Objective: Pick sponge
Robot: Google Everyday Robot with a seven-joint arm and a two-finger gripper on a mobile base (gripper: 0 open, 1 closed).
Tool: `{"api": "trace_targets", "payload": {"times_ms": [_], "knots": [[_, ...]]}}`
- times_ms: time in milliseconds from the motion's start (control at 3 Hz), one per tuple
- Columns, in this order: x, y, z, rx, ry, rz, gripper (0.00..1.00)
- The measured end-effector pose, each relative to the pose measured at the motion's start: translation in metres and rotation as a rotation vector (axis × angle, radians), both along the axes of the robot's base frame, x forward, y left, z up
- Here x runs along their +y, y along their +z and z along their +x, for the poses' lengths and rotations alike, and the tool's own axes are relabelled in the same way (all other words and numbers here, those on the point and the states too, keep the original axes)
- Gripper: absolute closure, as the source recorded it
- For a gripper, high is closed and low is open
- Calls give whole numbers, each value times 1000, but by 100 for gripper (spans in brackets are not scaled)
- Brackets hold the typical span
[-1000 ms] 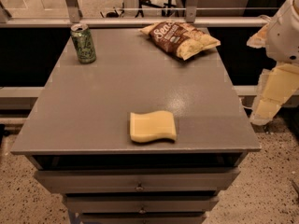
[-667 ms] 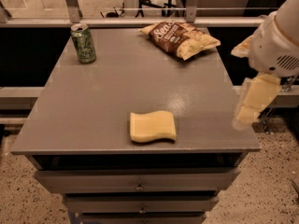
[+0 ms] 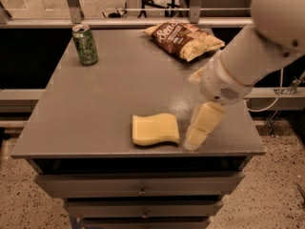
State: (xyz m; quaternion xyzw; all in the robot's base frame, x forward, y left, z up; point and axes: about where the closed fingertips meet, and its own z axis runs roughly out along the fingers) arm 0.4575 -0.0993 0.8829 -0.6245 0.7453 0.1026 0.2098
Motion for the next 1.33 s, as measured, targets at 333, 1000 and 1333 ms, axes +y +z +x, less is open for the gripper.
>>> {"api": "trace_targets", "payload": {"times_ms": [333,1000,1333], "knots": [[39,-21,1,33,40,51,0],[80,-60,11,68,46,105,32],[76,-53,18,45,30,125,63]]}}
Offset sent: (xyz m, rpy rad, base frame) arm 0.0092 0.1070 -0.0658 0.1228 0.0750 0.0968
